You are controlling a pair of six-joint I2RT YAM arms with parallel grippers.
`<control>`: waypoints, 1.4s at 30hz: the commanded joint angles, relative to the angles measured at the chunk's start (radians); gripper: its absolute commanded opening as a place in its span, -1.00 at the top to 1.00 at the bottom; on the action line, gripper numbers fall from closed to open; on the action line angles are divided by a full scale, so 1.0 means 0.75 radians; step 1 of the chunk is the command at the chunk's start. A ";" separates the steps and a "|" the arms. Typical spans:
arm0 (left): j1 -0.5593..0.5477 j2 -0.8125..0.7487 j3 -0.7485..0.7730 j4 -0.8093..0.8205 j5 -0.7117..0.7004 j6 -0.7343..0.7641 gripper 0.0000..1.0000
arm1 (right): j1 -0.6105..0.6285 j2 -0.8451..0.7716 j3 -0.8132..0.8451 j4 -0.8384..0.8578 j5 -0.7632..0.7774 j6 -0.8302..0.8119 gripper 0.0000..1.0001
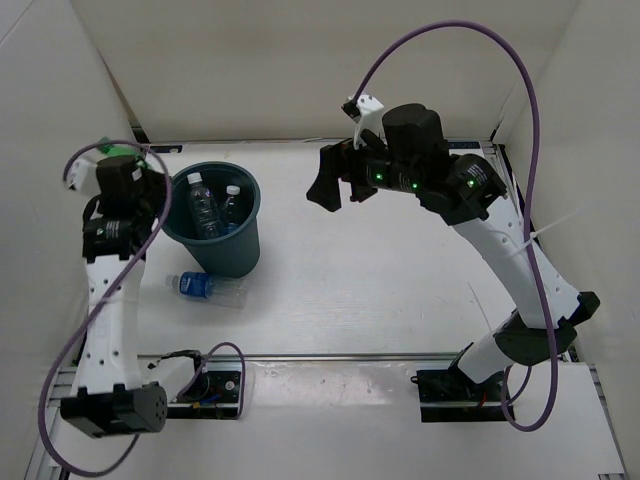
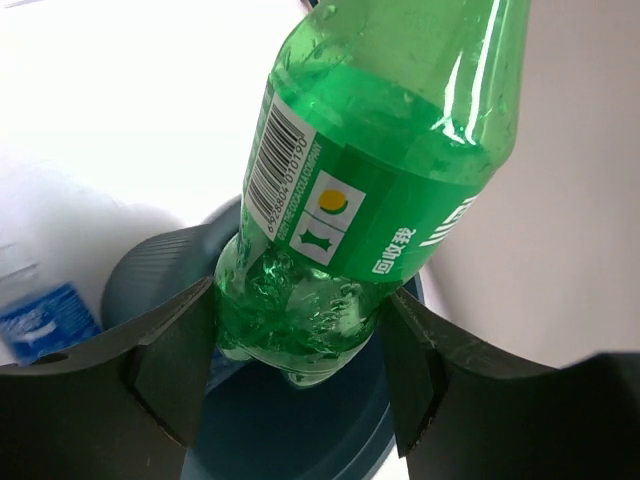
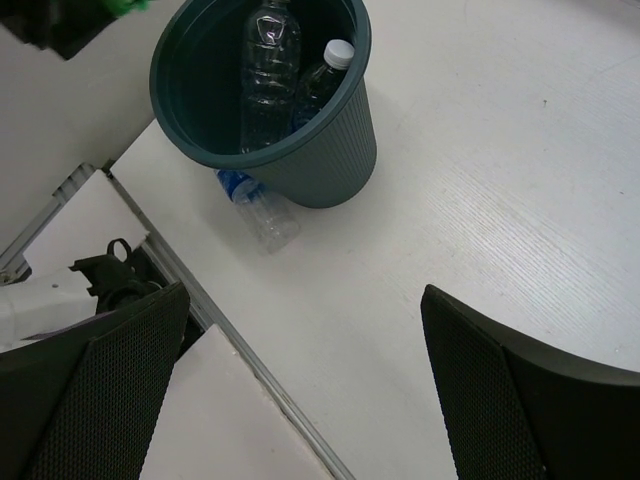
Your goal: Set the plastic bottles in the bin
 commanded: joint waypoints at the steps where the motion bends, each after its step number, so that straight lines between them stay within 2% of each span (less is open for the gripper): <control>1: -0.129 0.086 0.056 0.135 -0.041 0.208 -0.30 | -0.017 -0.031 0.031 0.003 -0.021 -0.003 -1.00; 7: -0.385 0.098 -0.048 0.135 -0.198 0.221 -0.50 | -0.017 -0.031 0.031 0.003 -0.009 -0.003 -1.00; 8: -0.433 0.098 -0.060 0.135 -0.210 0.221 -0.75 | -0.017 -0.031 0.031 0.003 -0.009 -0.003 -1.00; 10: -0.477 0.098 -0.073 0.135 -0.239 0.235 -1.00 | -0.029 -0.031 0.031 0.003 -0.009 -0.003 -1.00; 14: -0.571 0.114 0.048 0.041 -0.357 0.235 -1.00 | -0.029 -0.019 0.031 0.003 -0.009 -0.003 -1.00; 16: -0.571 0.114 0.170 -0.103 -0.488 0.184 -1.00 | -0.029 -0.019 0.031 0.003 -0.009 -0.003 -1.00; 19: -0.516 0.076 0.220 -0.357 -0.564 -0.069 -1.00 | -0.029 -0.031 0.031 0.003 -0.009 -0.003 -1.00; 22: -0.448 -0.045 0.118 -0.399 -0.460 -0.255 -1.00 | -0.029 -0.031 0.001 0.003 -0.009 -0.003 -1.00; 23: -0.448 -0.116 0.029 -0.441 -0.381 -0.321 -1.00 | -0.029 -0.043 0.000 0.003 -0.009 -0.003 -1.00; 24: -0.448 -0.151 -0.021 -0.474 -0.346 -0.496 -1.00 | -0.029 -0.043 0.000 0.003 -0.009 -0.003 -1.00; 27: -0.436 -0.309 -0.270 -0.548 -0.231 -0.803 -1.00 | -0.044 -0.043 0.000 0.003 -0.009 -0.003 -1.00; 29: -0.436 -0.413 -0.458 -0.501 -0.200 -0.839 -1.00 | -0.044 -0.043 0.000 0.003 -0.023 -0.003 -1.00; 32: -0.436 -0.485 -0.634 -0.464 -0.200 -0.935 -1.00 | -0.044 -0.043 -0.012 0.003 -0.037 -0.003 -1.00; 35: -0.436 -0.554 -0.780 -0.274 -0.147 -0.935 -1.00 | -0.044 -0.043 -0.012 0.003 -0.037 -0.003 -1.00; 37: -0.436 -0.632 -0.949 -0.164 -0.135 -0.935 -1.00 | -0.044 -0.043 -0.012 0.003 -0.050 -0.015 -1.00; 39: -0.436 -0.675 -1.076 -0.112 -0.096 -1.002 -1.00 | -0.044 -0.057 -0.024 0.003 -0.050 -0.015 -1.00; 42: -0.436 -0.675 -1.166 -0.035 -0.096 -0.988 -1.00 | -0.044 -0.072 -0.036 0.003 -0.037 -0.015 -1.00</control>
